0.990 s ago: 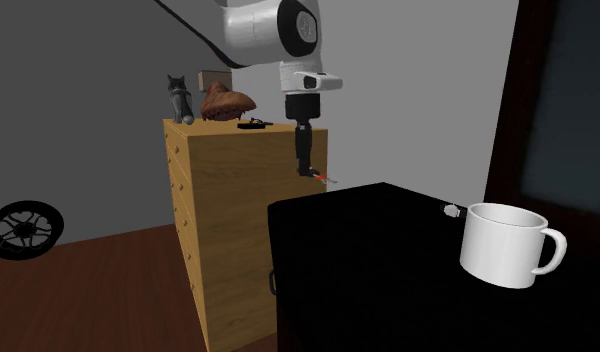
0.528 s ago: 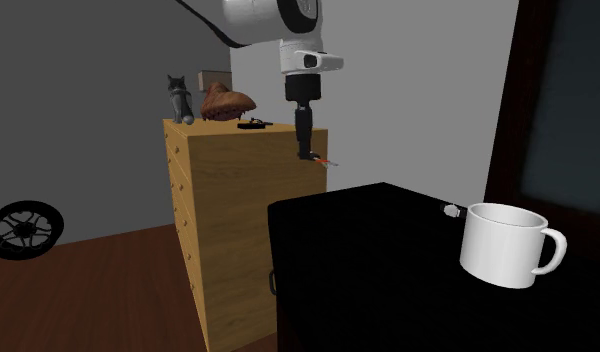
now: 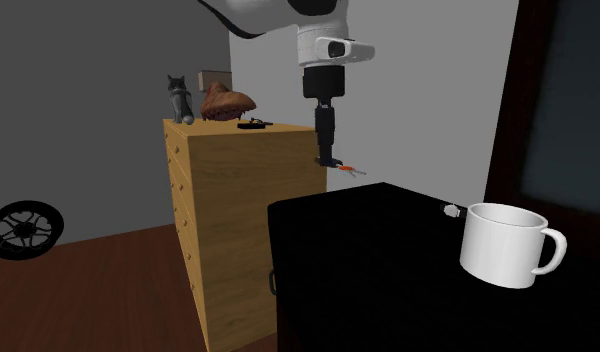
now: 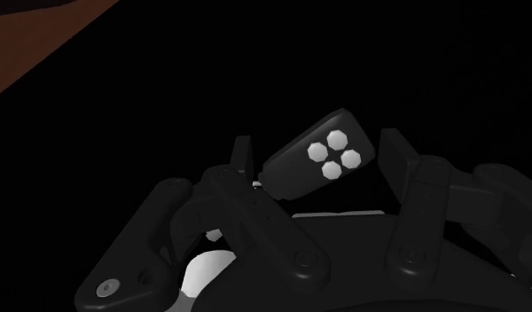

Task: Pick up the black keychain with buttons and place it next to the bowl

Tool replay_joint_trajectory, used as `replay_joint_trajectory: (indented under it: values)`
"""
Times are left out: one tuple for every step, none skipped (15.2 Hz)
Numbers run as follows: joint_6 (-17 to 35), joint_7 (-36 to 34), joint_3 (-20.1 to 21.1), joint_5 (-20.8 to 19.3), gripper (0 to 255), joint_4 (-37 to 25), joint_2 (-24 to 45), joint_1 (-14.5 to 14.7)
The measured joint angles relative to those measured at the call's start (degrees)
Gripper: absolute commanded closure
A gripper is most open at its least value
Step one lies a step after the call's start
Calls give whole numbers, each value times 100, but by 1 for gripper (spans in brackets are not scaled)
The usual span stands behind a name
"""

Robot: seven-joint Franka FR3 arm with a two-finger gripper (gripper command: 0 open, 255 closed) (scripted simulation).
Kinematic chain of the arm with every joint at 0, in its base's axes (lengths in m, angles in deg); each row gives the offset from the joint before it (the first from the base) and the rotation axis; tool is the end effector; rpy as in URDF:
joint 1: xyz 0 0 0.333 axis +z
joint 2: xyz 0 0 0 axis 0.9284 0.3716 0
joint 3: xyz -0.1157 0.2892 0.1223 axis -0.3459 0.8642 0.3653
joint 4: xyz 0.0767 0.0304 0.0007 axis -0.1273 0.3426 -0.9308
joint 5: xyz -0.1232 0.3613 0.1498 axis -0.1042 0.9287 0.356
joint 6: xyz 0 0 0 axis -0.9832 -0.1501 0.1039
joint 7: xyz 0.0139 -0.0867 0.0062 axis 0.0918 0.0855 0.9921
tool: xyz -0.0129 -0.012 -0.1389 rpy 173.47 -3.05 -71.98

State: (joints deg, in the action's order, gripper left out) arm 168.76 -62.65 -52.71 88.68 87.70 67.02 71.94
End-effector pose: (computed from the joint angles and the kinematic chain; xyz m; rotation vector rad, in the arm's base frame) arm 0.4391 0.3796 0.5395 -3.0935 0.3566 -0.0729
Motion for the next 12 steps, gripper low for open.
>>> replay_joint_trajectory:
  values:
    - [13,177,-84,104,255,146,-163,-72]
    - [30,356,-174,201,255,292,-322,-137]
    - [60,524,-263,241,255,373,-383,-201]
    - [53,715,-371,321,255,491,-521,-268]
    - [65,896,-472,371,255,587,-615,-329]
    - [118,1080,-578,437,255,759,-745,-384]
    - [107,1218,-659,450,255,782,-777,-434]
    - [99,1374,-755,475,255,834,-838,-487]
    - [85,1552,-866,521,255,927,-949,-541]
    - [103,1717,-965,535,255,996,-998,-595]
    - [62,1858,-1056,547,255,1005,-1043,-644]
    - [92,1999,-1144,572,255,1115,-1123,-684]
